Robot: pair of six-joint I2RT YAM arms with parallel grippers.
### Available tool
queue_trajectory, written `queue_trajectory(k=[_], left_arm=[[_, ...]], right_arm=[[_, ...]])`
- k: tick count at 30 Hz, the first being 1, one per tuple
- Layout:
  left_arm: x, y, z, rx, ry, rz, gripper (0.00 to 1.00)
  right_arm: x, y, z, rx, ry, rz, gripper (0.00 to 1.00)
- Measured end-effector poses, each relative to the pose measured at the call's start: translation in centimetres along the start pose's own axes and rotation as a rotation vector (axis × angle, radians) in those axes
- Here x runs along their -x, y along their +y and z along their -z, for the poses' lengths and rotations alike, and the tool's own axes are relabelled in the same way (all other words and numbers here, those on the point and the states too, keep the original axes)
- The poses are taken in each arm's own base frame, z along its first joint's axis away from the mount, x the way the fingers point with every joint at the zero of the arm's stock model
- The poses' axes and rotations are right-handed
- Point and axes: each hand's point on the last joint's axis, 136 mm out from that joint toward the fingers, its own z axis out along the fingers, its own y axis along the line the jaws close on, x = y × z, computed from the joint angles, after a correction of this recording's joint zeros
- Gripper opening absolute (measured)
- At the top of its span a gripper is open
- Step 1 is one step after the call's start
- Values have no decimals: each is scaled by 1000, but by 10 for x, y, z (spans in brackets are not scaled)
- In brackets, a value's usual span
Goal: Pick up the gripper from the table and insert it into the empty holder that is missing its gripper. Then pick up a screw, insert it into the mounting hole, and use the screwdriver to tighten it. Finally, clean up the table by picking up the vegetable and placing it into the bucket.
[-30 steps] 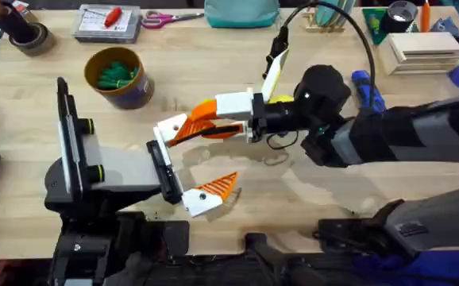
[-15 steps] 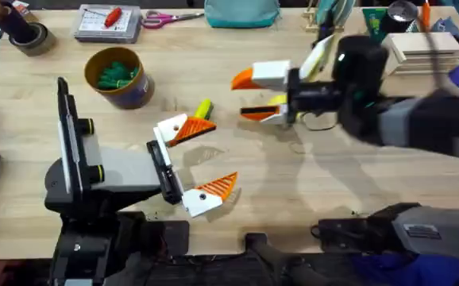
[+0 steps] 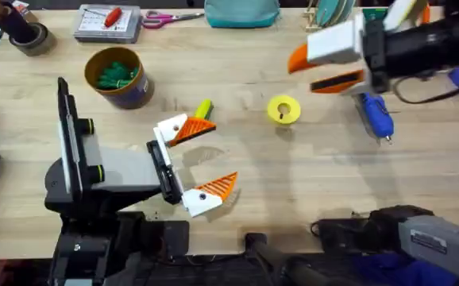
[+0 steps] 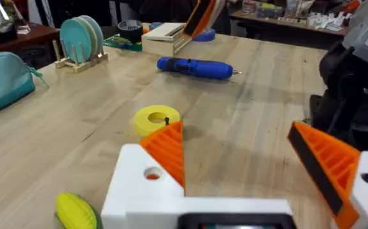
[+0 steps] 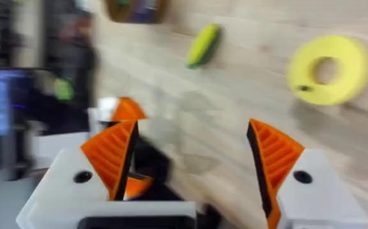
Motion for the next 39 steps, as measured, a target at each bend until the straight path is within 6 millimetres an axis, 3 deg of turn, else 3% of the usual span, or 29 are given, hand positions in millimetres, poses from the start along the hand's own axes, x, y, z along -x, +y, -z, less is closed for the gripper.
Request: queue_trajectory(k=[9, 20, 28, 39], left_arm=[[0, 0, 0, 0, 0, 0, 985], [0, 0, 0, 0, 0, 0, 985], [0, 0, 0, 0, 0, 0, 986], [0, 0, 0, 0, 0, 0, 985]], right_arm=[[-12, -29, 31, -362, -40, 159, 996], [-19, -44, 58, -529, -101, 199, 997], [-21, -49, 60, -557, -94, 204, 997], [-43, -84, 34, -577, -28, 171, 997]])
